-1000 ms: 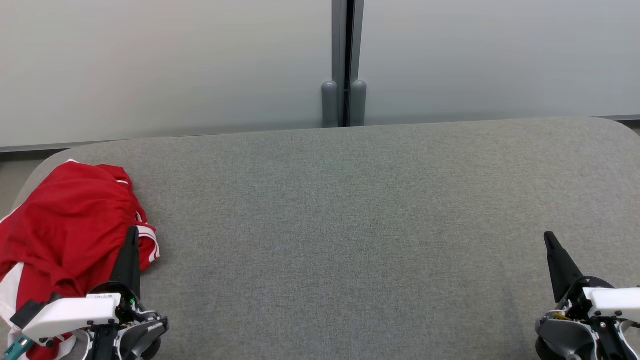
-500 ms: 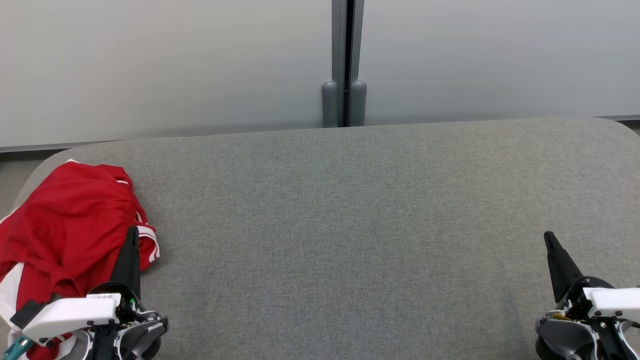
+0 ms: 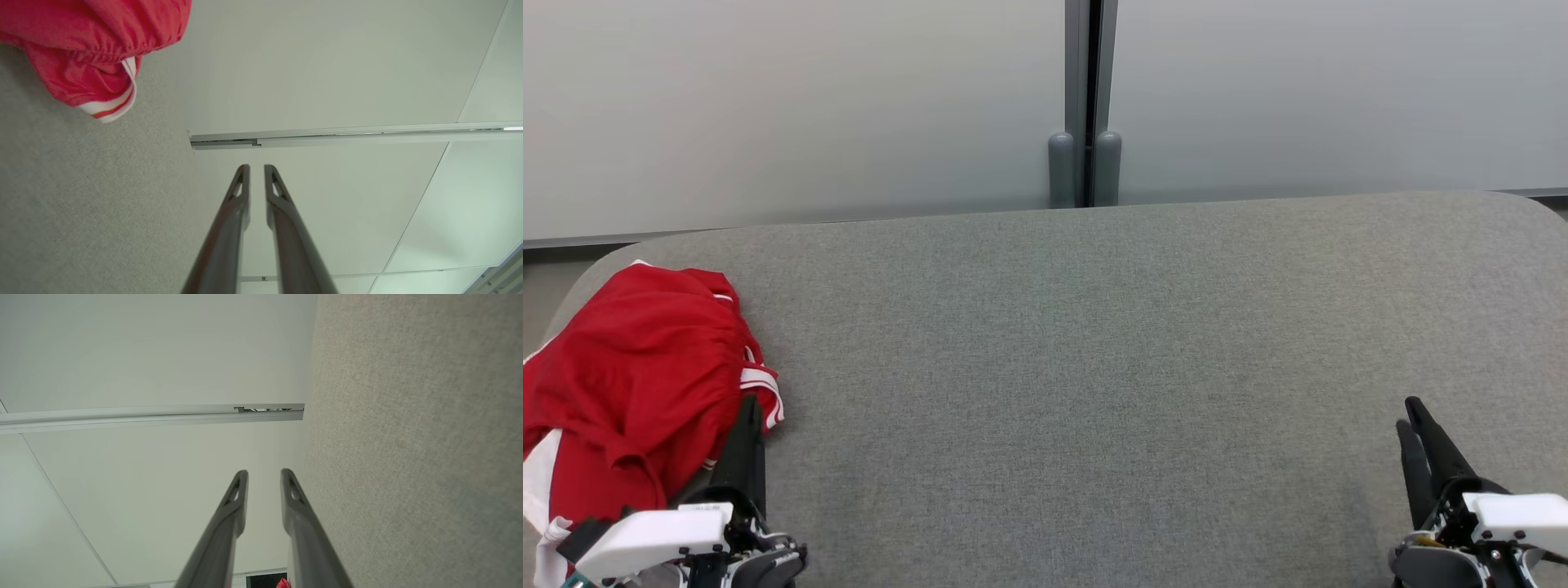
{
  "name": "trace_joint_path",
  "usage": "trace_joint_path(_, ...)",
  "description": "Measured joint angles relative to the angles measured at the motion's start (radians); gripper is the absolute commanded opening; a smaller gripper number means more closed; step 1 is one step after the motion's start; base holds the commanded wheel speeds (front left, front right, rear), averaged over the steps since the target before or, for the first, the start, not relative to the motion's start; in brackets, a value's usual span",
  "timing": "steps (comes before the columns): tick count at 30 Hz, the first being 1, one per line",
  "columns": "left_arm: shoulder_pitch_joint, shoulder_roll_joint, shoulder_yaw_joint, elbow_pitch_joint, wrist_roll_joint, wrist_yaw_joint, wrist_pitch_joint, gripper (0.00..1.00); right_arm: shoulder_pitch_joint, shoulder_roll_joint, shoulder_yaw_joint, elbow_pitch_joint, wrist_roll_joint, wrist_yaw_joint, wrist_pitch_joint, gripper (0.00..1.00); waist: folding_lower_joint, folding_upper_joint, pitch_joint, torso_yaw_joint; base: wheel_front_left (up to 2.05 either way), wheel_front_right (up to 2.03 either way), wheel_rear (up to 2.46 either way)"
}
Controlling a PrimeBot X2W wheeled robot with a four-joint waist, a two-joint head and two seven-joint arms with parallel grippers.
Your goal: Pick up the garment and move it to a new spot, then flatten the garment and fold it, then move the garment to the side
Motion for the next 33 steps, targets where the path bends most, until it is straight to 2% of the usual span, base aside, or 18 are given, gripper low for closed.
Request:
trace_joint_path(7,0.024,-0.006,-0.026,0.009,0.007,0.002,-0.030,1.00,0.024,0.005,0.024,0.003,-0.016,-0.001,-0.028,1.00,0.0000,0.0000,0.000,0.001,0.00,0.00,0.00)
trace_joint_path(13,0.028,-0.005,-0.037,0.006,0.055,0.002,-0.060,1.00,0.037,0.005,0.039,-0.013,-0.112,-0.001,-0.056,1.00,0.0000,0.0000,-0.002,0.002,0.00,0.00,0.00)
trace_joint_path(22,0.044,-0.003,-0.047,-0.015,0.216,0.014,-0.099,1.00,0.050,0.003,0.078,-0.055,-0.335,-0.001,-0.097,1.00,0.0000,0.0000,-0.007,0.002,0.00,0.00,0.00)
trace_joint_path(33,0.083,-0.002,-0.069,-0.042,0.465,0.040,-0.142,1.00,0.073,-0.015,0.127,-0.094,-0.598,-0.001,-0.139,1.00,0.0000,0.0000,-0.018,0.005,0.00,0.00,0.00)
